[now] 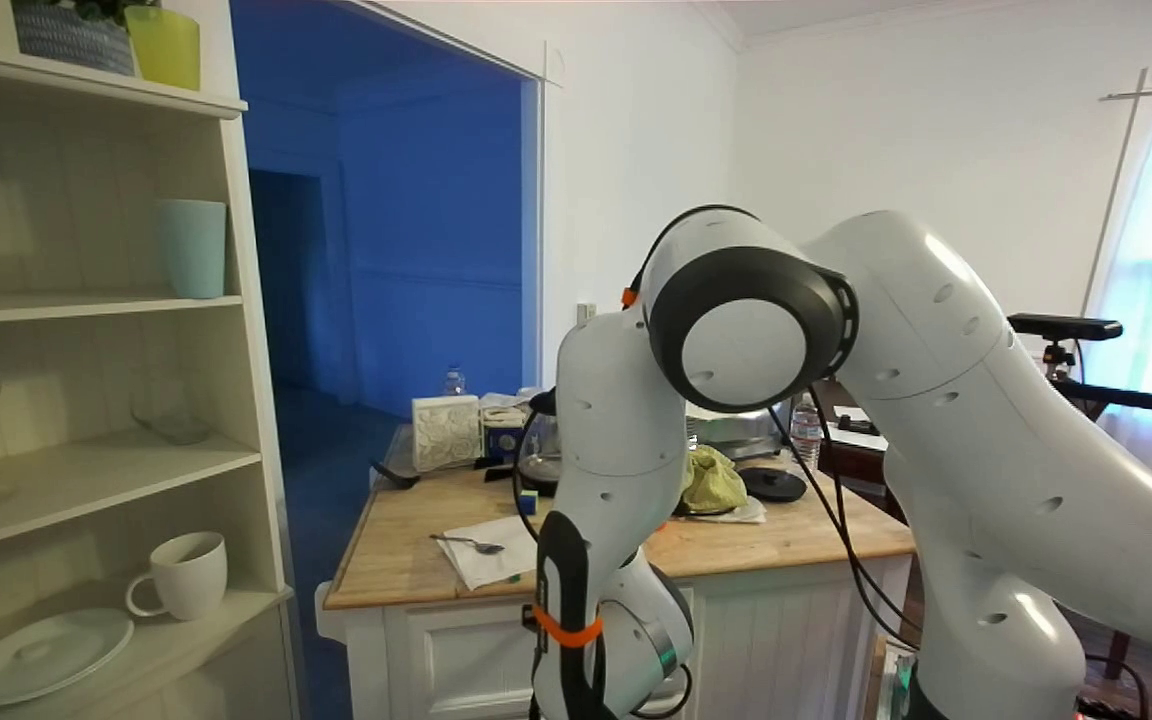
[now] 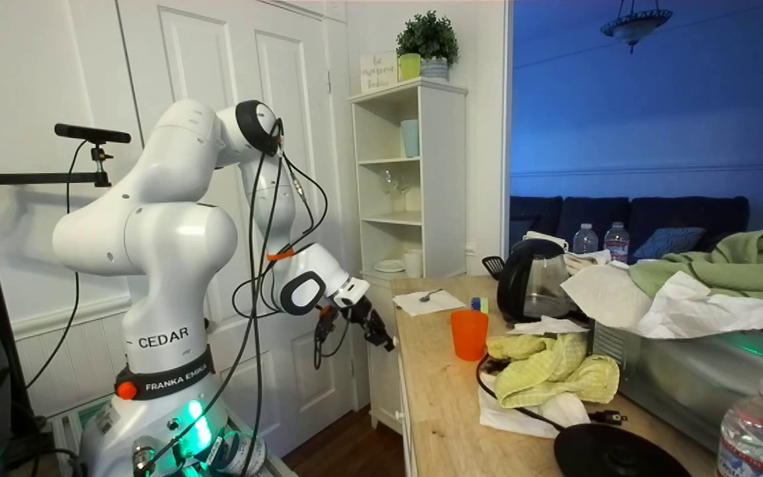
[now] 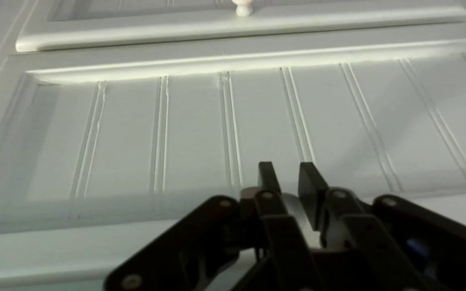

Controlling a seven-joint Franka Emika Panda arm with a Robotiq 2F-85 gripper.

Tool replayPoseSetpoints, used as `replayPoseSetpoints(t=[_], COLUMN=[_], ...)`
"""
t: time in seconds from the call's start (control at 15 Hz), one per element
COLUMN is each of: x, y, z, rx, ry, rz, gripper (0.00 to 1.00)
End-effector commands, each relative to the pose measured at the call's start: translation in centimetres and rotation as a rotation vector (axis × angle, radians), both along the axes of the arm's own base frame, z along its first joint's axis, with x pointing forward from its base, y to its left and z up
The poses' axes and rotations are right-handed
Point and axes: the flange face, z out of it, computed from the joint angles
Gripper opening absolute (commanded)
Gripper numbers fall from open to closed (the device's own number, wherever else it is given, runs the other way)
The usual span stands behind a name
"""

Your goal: Push the topmost drawer closed.

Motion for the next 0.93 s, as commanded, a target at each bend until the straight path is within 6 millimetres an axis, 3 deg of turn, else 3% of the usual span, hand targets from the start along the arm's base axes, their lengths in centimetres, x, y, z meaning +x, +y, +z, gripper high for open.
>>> replayPoseSetpoints(t=[0.0,0.13,0.33,0.6,0.87], x=[0.3,-0.3,-1.3,-2.0,-3.5], y=[0.3,0.5,1.4,2.5,2.4], z=[0.5,0.5,0.9,3.2,5.6], rx=[0.013,0.049,0.14,0.261,0.341], ry=[0.008,0.079,0.223,0.34,0.42], rz=[-0.012,-0.007,0.018,0.077,0.129], gripper=[0.42,0.48,0.68,0.95,1.0])
